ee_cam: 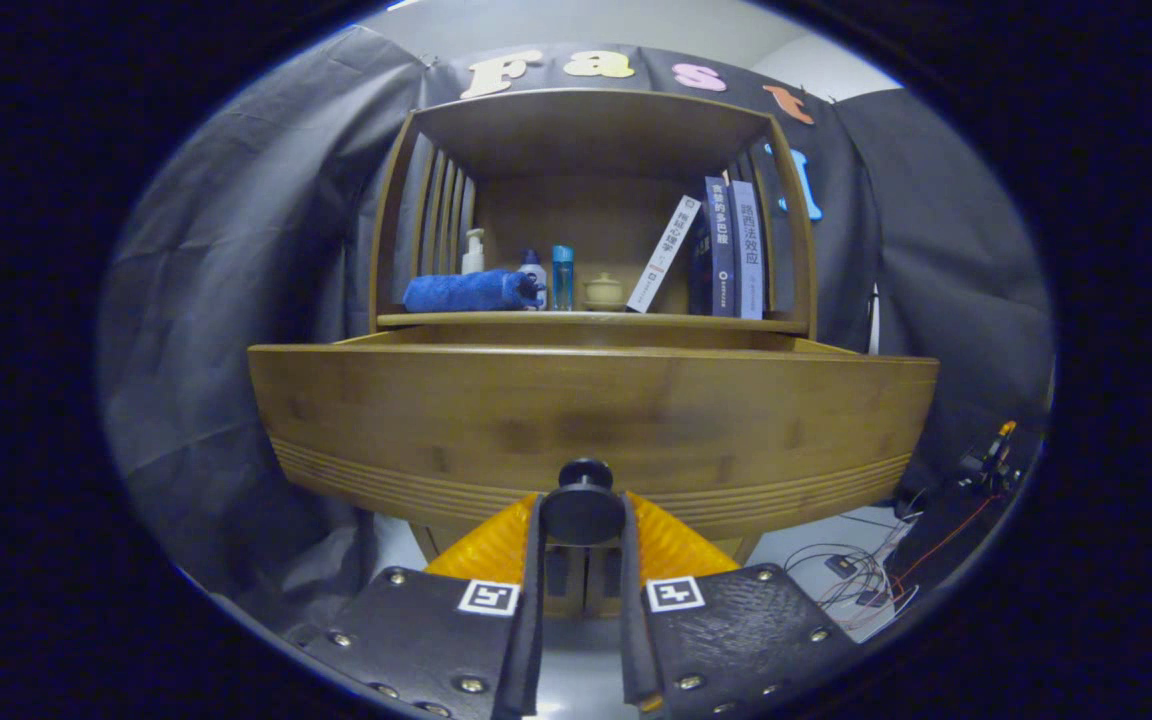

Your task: Pull open the drawer, take out the items inside it, and place them on the countertop above the cabinet.

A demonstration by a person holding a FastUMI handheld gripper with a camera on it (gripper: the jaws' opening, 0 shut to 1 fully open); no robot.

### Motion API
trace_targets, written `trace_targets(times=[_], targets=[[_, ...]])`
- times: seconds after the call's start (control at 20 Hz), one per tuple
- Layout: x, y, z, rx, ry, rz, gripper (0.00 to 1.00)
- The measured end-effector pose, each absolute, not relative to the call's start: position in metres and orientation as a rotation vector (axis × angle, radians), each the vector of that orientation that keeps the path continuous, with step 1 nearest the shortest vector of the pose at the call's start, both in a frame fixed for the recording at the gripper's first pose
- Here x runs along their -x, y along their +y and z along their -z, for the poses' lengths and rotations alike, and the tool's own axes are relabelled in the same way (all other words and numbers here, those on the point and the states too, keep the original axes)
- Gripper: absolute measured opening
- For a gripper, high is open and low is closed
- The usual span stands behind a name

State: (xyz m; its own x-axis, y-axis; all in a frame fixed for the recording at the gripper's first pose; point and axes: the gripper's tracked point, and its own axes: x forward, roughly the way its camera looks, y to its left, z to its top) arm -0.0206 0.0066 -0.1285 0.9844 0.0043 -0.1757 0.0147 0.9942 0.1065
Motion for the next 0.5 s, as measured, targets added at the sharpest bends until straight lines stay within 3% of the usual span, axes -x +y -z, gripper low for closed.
trace_targets(times=[0.45,0.5], targets=[[0.053,-0.001,0.124,-0.051,0.155,-0.009,0.32],[0.073,0.002,0.096,-0.046,0.103,-0.050,0.22]])
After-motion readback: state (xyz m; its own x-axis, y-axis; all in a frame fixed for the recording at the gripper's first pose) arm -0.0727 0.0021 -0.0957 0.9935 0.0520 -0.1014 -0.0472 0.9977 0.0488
